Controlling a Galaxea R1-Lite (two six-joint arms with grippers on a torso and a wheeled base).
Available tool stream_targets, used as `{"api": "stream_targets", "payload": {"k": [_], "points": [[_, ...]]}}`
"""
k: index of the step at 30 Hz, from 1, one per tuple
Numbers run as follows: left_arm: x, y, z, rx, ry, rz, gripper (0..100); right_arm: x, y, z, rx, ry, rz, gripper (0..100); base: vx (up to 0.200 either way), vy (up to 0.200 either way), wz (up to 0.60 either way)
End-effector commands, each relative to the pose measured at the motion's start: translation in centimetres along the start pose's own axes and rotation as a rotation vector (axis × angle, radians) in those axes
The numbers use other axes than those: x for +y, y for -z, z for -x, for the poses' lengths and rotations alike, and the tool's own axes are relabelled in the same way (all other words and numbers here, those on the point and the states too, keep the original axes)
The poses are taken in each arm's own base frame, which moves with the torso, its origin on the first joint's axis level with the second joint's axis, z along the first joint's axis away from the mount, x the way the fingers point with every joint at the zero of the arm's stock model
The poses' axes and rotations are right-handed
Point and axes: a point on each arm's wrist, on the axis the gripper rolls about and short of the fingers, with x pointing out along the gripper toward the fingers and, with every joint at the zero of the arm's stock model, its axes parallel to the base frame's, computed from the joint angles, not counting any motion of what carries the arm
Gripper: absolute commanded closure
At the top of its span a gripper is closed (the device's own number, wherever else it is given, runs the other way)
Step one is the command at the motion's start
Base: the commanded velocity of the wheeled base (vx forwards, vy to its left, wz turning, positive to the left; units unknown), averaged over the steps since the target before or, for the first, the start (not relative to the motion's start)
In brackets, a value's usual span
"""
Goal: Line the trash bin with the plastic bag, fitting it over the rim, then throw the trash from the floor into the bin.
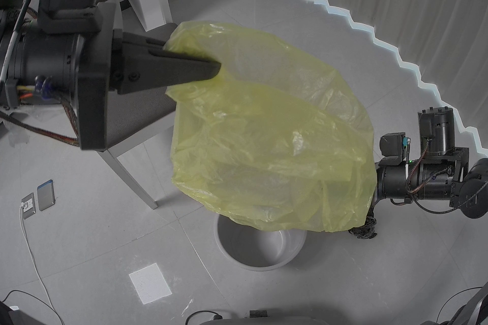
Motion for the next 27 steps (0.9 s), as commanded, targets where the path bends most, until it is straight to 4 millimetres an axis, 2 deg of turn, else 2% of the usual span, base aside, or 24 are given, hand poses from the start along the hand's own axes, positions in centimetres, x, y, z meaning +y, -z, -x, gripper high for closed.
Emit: {"api": "stream_targets", "payload": {"k": [1,4,11,18,20,21,22,23,27], "points": [[0.0,0.0,0.1,0.001,-0.001,0.0,100,0.2,0.0,0.4,-0.005,-0.001,0.004,100,0.0,0.0,0.0],[0.0,0.2,0.0,0.01,-0.002,0.005,100,0.2,-0.2,0.8,-0.013,0.001,0.005,100,0.0,0.0,0.0],[0.7,2.7,-1.2,0.081,-0.035,0.056,100,-0.3,0.1,0.8,-0.006,0.017,-0.012,100,0.0,0.0,0.0],[0.8,3.8,-3.6,-0.072,-0.092,0.181,100,-0.6,0.4,-0.3,0.023,0.027,-0.024,100,0.0,0.0,0.0],[1.1,4.7,-4.4,-0.063,-0.127,0.217,100,-0.9,0.7,-0.9,0.039,0.039,-0.03,100,0.0,0.0,0.0],[1.2,6.2,-5.1,-0.033,-0.177,0.274,100,-1.2,1.0,-1.5,0.057,0.053,-0.037,100,0.0,0.0,0.0],[1.2,6.6,-5.2,-0.025,-0.194,0.294,100,-1.3,1.1,-1.7,0.062,0.055,-0.039,100,0.0,0.0,0.0],[1.3,8.3,-5.8,-0.008,-0.248,0.373,100,-1.7,1.5,-2.4,0.082,0.068,-0.047,100,0.0,0.0,0.0],[0.9,11.7,-7.2,-0.033,-0.295,0.539,100,-2.8,2.1,-3.5,0.113,0.086,-0.065,100,0.0,0.0,0.0]]}}
